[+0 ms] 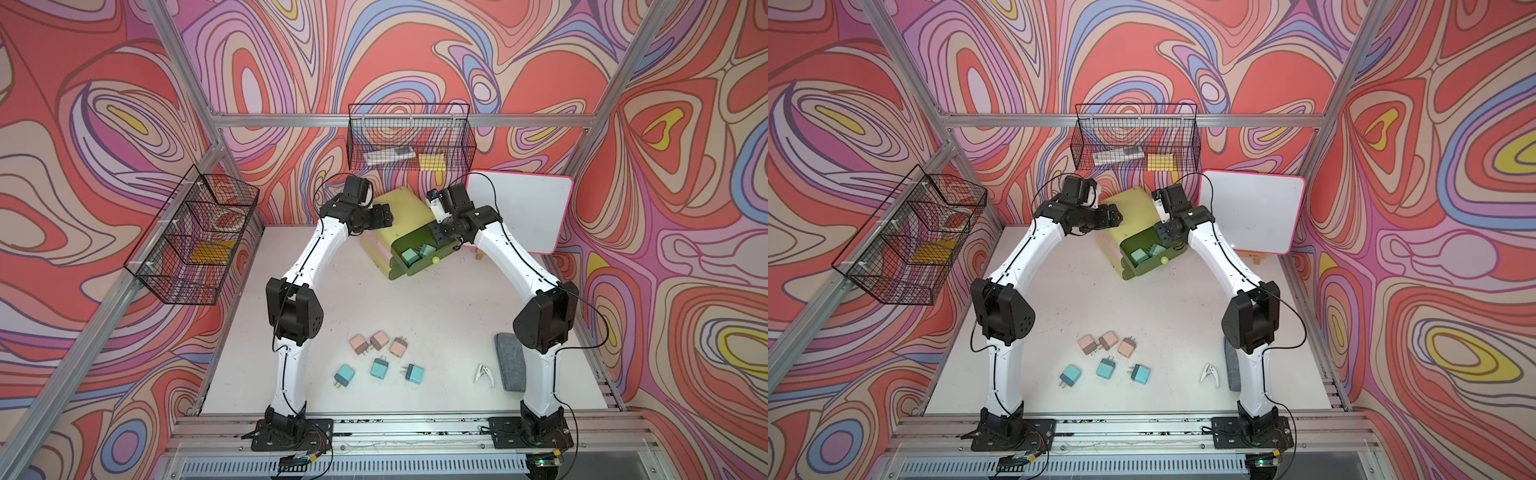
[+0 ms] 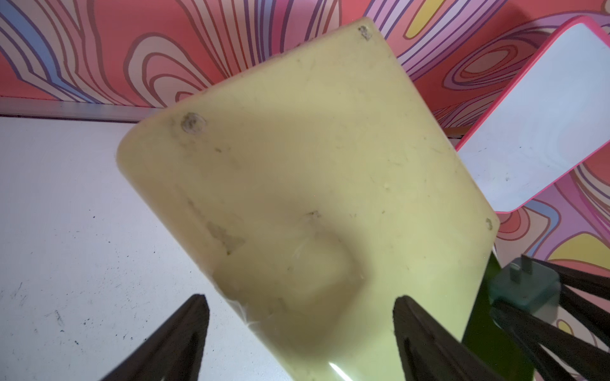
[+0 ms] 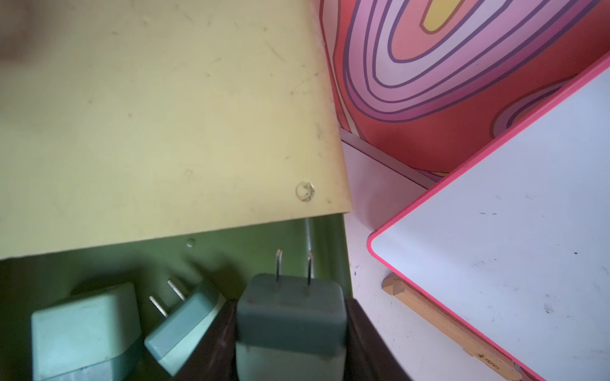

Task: Place the plugs into the drawer by color
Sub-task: Place the plug in the drawer.

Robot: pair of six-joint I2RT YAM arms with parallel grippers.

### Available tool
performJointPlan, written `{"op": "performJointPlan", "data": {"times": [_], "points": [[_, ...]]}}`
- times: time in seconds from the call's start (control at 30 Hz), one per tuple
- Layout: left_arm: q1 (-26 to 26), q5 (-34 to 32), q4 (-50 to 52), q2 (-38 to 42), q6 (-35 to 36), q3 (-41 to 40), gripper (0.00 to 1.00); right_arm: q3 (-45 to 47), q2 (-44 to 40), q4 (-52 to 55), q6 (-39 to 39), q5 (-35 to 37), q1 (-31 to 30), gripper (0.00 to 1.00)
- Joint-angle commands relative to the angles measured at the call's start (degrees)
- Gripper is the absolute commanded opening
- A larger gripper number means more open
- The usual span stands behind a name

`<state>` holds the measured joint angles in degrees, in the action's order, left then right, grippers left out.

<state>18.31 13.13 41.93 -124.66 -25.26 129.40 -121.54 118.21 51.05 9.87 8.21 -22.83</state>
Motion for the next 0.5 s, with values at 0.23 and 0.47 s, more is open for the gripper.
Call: {"op": "performJointPlan", "data": {"times": [0.23,0.47], "points": [[-0.03,-1.26,2.42,-0.67,1.17,1.49,0.87,0.16,2.05,-0.43,1.02,1.31,0.60,0.34],[-0.10,-1.35,2.72,-0.51,1.34,1.42,0.87,0.76,2.28,-0.68,0.68,1.28,0.68,0.37]]}}
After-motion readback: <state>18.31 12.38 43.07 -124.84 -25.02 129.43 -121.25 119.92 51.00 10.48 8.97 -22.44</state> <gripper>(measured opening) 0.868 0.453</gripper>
